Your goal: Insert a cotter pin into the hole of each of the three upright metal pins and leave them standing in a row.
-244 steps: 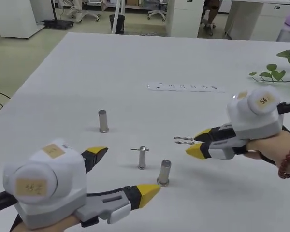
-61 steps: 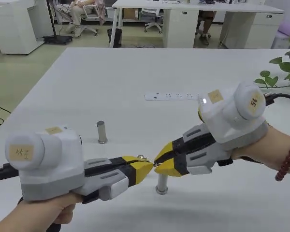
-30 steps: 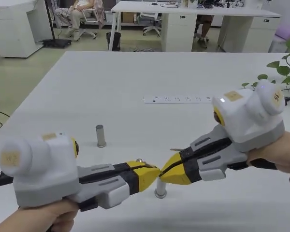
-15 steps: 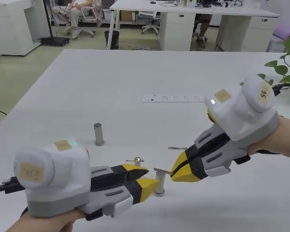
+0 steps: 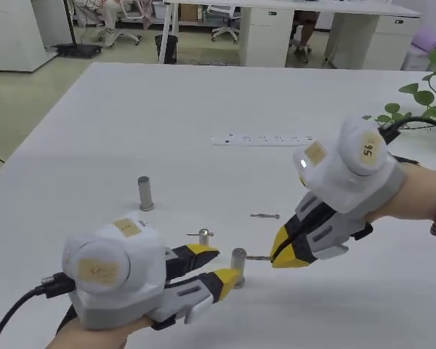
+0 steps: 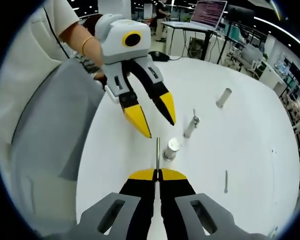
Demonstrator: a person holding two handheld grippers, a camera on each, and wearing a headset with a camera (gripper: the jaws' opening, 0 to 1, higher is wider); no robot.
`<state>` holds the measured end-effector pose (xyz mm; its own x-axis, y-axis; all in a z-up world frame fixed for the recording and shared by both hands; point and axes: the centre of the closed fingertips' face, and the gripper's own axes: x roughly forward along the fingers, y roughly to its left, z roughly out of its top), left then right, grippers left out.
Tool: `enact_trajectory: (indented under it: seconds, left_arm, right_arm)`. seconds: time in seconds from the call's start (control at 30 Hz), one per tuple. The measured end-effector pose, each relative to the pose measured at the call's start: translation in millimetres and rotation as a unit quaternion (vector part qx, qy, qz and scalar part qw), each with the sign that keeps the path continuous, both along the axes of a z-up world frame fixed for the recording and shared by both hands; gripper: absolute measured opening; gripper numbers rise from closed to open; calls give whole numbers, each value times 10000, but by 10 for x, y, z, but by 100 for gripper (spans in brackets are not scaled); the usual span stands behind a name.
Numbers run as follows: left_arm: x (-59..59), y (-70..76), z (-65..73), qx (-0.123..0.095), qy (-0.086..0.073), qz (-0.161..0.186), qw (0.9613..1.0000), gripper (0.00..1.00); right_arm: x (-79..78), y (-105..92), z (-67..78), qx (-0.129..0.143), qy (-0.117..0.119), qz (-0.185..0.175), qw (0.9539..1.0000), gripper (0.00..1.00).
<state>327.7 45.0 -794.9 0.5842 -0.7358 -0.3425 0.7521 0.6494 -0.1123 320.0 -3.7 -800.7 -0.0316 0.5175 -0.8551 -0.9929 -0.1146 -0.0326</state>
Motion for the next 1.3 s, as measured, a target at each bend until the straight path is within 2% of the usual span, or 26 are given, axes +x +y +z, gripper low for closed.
enact_trajectory:
  seconds: [0.33,0.67,0.77,0.93,1.07,1.3]
  left_arm:
    - [98,-89,-259,315,179,134,9993,23]
    - [176,-148,-376,403,251,288,9985,22]
    - [171,-174,-396,516,190,279,9981,22]
    - [206,-187,-404,471,221,370,9980,19]
    - [226,-195,-396,479,196,402,9979,12]
    - [225,-194,-404,499,176,407,9978,12]
  right_arm:
    - [119,-85,-142,-208,-13,-30,9998,3]
    - [198,-90,-210,-266,-28,-42,9996,3]
    - [209,-87,-222,-273,-35,-31,9996,3]
    - [230,-81,-234,-299,-65,-10,9995,3]
    - [234,-69,-234,-274,-69,-6,9996,3]
    - [230,-27,-226,-226,-86,2,9997,3]
